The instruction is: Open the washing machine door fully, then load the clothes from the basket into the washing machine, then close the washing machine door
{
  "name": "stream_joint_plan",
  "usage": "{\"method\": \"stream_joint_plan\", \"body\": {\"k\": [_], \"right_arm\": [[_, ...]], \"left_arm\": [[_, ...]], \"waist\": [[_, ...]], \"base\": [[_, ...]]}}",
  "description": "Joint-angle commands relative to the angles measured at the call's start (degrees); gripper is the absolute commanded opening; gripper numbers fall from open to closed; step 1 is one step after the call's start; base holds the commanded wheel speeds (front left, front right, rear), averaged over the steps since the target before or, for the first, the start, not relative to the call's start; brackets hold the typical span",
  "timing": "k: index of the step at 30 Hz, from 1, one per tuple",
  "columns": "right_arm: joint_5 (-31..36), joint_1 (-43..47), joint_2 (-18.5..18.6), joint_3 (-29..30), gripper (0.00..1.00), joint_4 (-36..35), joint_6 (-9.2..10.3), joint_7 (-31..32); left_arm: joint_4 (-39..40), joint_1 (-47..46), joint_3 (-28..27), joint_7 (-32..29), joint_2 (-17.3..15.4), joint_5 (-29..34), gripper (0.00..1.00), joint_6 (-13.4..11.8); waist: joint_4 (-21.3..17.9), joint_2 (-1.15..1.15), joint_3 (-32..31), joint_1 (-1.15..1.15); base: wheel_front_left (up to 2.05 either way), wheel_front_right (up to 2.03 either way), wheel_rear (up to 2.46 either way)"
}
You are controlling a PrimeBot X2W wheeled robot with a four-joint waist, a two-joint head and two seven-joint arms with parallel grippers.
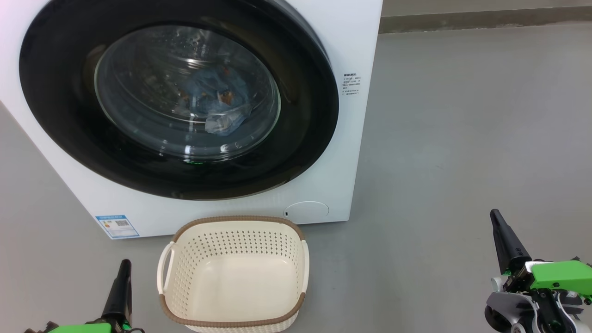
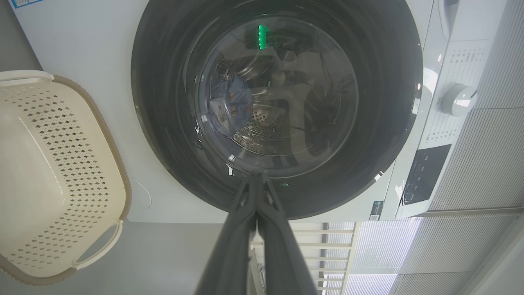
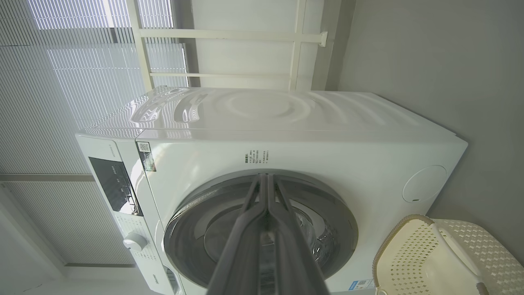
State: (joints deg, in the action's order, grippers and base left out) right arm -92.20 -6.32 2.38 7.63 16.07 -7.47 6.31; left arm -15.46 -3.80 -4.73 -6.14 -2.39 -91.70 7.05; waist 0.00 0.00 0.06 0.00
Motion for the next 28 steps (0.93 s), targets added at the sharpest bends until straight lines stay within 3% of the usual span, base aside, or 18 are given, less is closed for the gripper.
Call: {"method": "stream_joint_plan", "body": {"k": [1, 28], "right_arm": [[0.1, -0.2, 0.5, -1.0, 0.00, -1.8, -0.02, 0.2], [0.1, -0.2, 0.5, -1.0, 0.00, -1.8, -0.02, 0.2]], "left_arm": [[1.1, -2.7, -1.9, -0.4, -0.5, -0.4, 0.00, 0.4], [1.1, -2.7, -1.9, -0.4, -0.5, -0.4, 0.00, 0.4]], "waist": [[0.0, 0.00, 0.0, 0.00], [0.0, 0.00, 0.0, 0.00]], "base": [[0.00, 0.00, 0.00], [0.00, 0.00, 0.00]]}}
